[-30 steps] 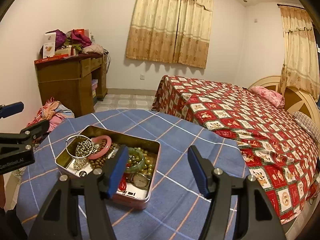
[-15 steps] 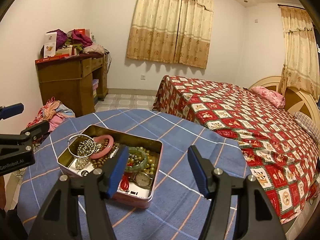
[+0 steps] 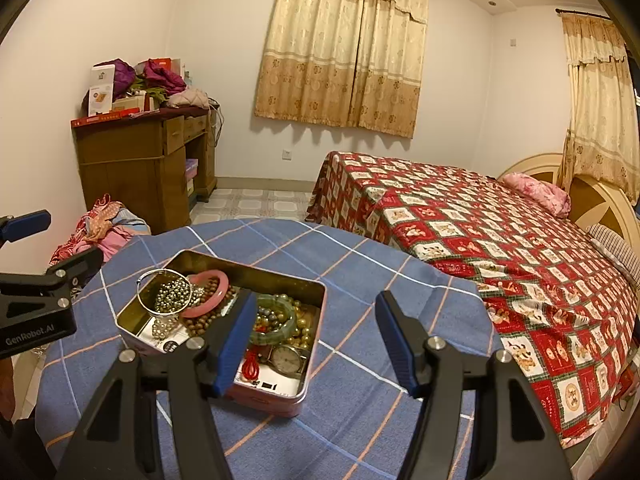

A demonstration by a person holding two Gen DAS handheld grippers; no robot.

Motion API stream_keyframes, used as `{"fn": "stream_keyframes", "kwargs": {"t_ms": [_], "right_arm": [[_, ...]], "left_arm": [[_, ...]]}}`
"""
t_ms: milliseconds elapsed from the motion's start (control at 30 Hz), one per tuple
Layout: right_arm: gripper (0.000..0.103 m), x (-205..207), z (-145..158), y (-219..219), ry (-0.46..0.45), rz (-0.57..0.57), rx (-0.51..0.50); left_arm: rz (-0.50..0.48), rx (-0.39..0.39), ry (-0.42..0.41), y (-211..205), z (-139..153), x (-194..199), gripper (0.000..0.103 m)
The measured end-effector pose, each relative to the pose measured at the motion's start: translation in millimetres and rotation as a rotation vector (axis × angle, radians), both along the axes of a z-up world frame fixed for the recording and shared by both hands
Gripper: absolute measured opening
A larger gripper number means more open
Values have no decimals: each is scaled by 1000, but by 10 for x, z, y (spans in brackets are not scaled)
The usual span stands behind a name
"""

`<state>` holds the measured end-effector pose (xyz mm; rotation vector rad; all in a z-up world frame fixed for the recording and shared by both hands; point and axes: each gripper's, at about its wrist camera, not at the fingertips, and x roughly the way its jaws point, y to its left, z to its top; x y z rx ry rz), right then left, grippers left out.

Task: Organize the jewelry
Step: 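Withdraw both tools up and away from the tin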

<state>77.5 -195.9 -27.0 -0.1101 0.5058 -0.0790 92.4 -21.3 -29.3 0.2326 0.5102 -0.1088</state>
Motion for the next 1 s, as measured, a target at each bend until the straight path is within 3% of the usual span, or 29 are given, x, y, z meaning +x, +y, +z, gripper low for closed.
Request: {"fn": "stream_keyframes", "kwargs": {"t_ms": [1000], "right_arm": [[65, -6, -11, -74, -13, -8, 5]], "left_arm": [[0, 2, -22, -31, 12, -46, 86]]}}
